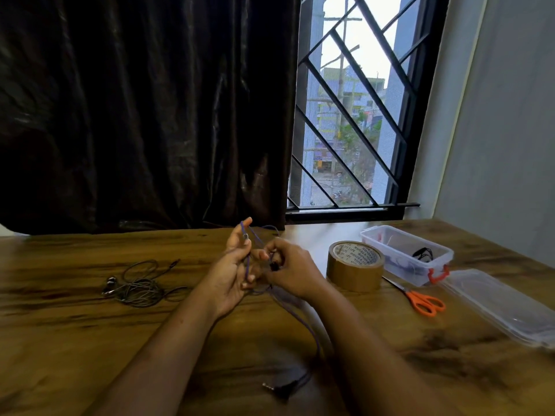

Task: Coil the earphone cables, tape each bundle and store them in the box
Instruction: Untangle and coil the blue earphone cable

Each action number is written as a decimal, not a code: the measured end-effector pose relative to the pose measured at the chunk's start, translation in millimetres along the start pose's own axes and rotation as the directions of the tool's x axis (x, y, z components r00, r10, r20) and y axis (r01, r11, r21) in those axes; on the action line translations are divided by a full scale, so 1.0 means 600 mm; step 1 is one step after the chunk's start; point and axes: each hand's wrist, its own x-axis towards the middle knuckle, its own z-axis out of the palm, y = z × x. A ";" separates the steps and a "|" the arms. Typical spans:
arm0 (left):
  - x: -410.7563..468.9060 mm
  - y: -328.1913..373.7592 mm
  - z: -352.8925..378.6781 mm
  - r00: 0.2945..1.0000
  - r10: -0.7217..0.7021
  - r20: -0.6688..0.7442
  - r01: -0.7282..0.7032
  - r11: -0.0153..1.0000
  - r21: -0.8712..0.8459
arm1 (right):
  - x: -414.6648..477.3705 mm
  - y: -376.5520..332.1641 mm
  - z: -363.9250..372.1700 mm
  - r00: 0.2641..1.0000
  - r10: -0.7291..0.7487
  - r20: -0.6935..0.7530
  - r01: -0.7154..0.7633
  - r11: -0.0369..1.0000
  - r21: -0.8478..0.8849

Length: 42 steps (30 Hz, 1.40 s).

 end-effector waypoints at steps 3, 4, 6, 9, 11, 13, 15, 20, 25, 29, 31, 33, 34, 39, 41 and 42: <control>-0.002 0.000 0.001 1.000 -0.006 0.026 0.006 1.000 0.011 | 0.003 0.011 -0.001 0.994 -0.006 0.110 0.028 0.979 -0.204; -0.002 0.002 -0.001 0.999 -0.006 0.036 0.006 1.000 0.006 | 0.003 0.017 -0.001 0.992 0.024 0.122 0.009 0.964 -0.264; -0.001 0.005 -0.007 0.999 -0.023 0.049 0.023 1.000 -0.003 | 0.000 0.023 -0.004 0.992 0.124 0.039 -0.109 0.958 -0.265; 0.001 0.007 -0.010 0.999 -0.045 0.025 0.045 0.999 0.015 | 0.000 0.031 -0.009 0.972 0.175 -0.158 -0.210 0.946 -0.245; 0.003 0.007 -0.009 0.996 0.059 -0.062 -0.041 0.965 0.259 | 0.005 0.033 -0.012 0.968 0.169 -0.185 -0.212 0.946 -0.245; 0.007 0.001 -0.017 0.939 0.324 -0.118 -0.151 0.692 0.706 | 0.008 0.033 -0.014 0.967 0.142 -0.212 -0.185 0.963 -0.195; 0.005 -0.008 -0.027 0.856 0.517 -0.020 -0.127 0.249 0.960 | 0.008 0.033 -0.013 0.965 0.117 -0.236 -0.139 0.987 -0.079; 0.003 -0.019 -0.040 0.831 0.547 0.099 0.042 -0.239 0.970 | 0.004 0.020 -0.009 0.959 0.118 -0.258 -0.038 0.955 0.294; 0.007 -0.022 -0.043 0.753 0.656 0.058 0.078 -0.176 0.981 | 0.007 0.011 -0.009 0.958 0.090 -0.271 -0.002 0.951 0.310; -0.005 -0.002 -0.031 0.635 0.723 -0.273 0.104 0.271 0.957 | 0.003 0.005 -0.020 0.949 0.135 -0.286 -0.045 0.953 0.301; -0.004 0.000 -0.026 0.587 0.714 -0.382 0.062 0.431 0.900 | -0.004 0.001 -0.023 0.957 0.021 -0.290 -0.033 0.999 -0.037; 0.007 -0.004 -0.030 0.567 0.654 -0.500 0.006 0.604 0.797 | -0.010 -0.003 -0.022 0.958 -0.102 -0.270 0.000 0.936 -0.352; 0.012 -0.004 -0.033 0.571 0.604 -0.556 -0.020 0.687 0.726 | -0.012 -0.005 -0.021 0.960 -0.121 -0.254 0.002 0.905 -0.425; 0.021 -0.001 -0.038 0.593 0.407 -0.695 -0.080 0.888 0.452 | -0.020 -0.010 -0.015 0.994 0.012 -0.111 -0.077 0.793 -0.604; 0.021 0.001 -0.033 0.650 0.396 -0.649 -0.209 0.914 0.347 | -0.018 -0.007 -0.018 0.990 -0.026 -0.140 -0.055 0.839 -0.542; 0.022 0.000 -0.031 0.672 0.408 -0.618 -0.257 0.911 0.321 | -0.015 -0.005 -0.019 0.984 -0.049 -0.171 -0.037 0.884 -0.467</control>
